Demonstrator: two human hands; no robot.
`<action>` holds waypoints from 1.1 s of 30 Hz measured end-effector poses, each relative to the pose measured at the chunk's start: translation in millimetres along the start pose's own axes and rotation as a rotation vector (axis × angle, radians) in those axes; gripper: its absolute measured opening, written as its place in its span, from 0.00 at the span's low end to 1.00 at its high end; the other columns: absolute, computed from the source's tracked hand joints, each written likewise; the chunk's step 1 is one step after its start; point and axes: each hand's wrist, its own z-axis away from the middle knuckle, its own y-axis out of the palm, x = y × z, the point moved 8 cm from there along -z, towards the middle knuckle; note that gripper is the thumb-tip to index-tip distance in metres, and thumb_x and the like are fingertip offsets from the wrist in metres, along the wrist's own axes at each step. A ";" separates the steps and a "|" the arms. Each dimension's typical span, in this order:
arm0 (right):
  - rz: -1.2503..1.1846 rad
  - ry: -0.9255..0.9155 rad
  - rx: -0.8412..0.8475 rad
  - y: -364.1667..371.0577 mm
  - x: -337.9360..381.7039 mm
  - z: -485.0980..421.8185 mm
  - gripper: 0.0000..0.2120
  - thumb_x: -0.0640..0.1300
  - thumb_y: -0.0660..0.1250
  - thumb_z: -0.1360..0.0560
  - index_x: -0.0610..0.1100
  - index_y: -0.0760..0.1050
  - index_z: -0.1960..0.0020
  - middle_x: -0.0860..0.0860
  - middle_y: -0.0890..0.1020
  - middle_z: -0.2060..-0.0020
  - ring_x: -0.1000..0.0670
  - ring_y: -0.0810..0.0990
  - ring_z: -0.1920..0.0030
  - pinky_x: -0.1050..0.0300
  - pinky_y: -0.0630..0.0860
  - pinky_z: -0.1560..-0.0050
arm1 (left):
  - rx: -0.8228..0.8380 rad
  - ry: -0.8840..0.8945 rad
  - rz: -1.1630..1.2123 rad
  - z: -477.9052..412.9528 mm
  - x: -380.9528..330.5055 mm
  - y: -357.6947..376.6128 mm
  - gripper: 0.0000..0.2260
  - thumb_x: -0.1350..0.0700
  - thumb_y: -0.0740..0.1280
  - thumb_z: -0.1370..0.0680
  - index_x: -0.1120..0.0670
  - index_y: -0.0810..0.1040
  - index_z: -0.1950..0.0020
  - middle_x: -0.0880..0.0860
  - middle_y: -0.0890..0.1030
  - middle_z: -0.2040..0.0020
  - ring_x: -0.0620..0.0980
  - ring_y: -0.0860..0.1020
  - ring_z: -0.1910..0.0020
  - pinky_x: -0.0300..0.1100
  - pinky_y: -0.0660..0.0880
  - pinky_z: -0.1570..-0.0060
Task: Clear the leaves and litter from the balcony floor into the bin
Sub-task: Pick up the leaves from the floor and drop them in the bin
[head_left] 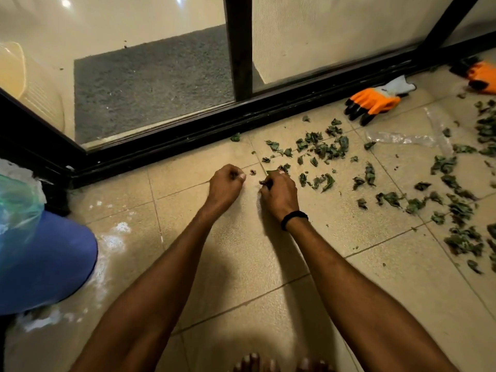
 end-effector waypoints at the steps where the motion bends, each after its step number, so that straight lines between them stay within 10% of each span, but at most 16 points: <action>1: -0.066 0.037 -0.005 -3.8 -1.0 -0.2 0.04 0.36 0.65 0.24 0.41 0.77 0.52 0.46 0.80 0.56 0.47 0.77 0.54 0.55 0.73 0.54 | 0.007 -0.135 0.241 -1.8 9.0 0.1 0.05 0.62 0.64 0.20 0.58 0.79 0.48 0.53 0.80 0.56 0.49 0.77 0.58 0.44 0.76 0.59; 7: -0.855 0.455 0.215 13.6 -11.8 -2.5 0.09 0.31 0.64 0.26 0.40 0.79 0.50 0.47 0.82 0.56 0.50 0.81 0.58 0.57 0.81 0.56 | 0.074 -0.521 1.294 -9.6 4.3 8.0 0.12 0.64 0.53 0.34 0.59 0.74 0.56 0.60 0.79 0.59 0.51 0.73 0.67 0.41 0.69 0.64; 10: -1.283 0.576 0.199 17.1 -8.1 -5.9 0.05 0.33 0.66 0.24 0.35 0.78 0.49 0.44 0.80 0.55 0.48 0.80 0.58 0.56 0.80 0.55 | 0.010 -0.558 1.139 -21.2 10.7 6.5 0.11 0.60 0.54 0.28 0.58 0.76 0.56 0.57 0.79 0.61 0.49 0.73 0.67 0.41 0.68 0.66; 15: -0.392 0.197 -0.004 4.8 -2.6 -36.6 0.09 0.45 0.71 0.23 0.45 0.82 0.44 0.52 0.83 0.52 0.54 0.79 0.53 0.66 0.75 0.49 | -0.231 0.007 -0.097 -76.2 -5.7 -11.9 0.11 0.51 0.61 0.17 0.55 0.78 0.41 0.52 0.80 0.50 0.50 0.77 0.53 0.44 0.76 0.55; 20: -0.144 0.037 0.027 24.7 16.7 -43.5 0.06 0.43 0.64 0.21 0.42 0.76 0.48 0.52 0.75 0.54 0.51 0.75 0.56 0.56 0.75 0.58 | -0.293 0.079 -0.565 -90.2 -24.7 3.0 0.22 0.40 0.63 0.19 0.58 0.76 0.37 0.58 0.76 0.43 0.57 0.73 0.43 0.48 0.69 0.44; 27: -0.154 -0.024 0.058 17.2 16.6 -32.9 0.03 0.39 0.67 0.23 0.44 0.78 0.54 0.52 0.79 0.59 0.53 0.77 0.58 0.66 0.72 0.59 | -0.434 -0.052 -0.490 -97.5 -24.6 2.9 0.13 0.50 0.61 0.17 0.58 0.73 0.40 0.59 0.77 0.45 0.57 0.75 0.46 0.48 0.71 0.49; 33: -1.288 0.540 0.063 -3.3 -20.6 -25.3 0.05 0.32 0.63 0.24 0.40 0.74 0.57 0.45 0.79 0.60 0.49 0.80 0.61 0.58 0.79 0.61 | -0.377 -0.375 0.438 -75.4 2.5 4.8 0.12 0.58 0.58 0.21 0.58 0.79 0.56 0.55 0.82 0.62 0.48 0.73 0.69 0.42 0.65 0.70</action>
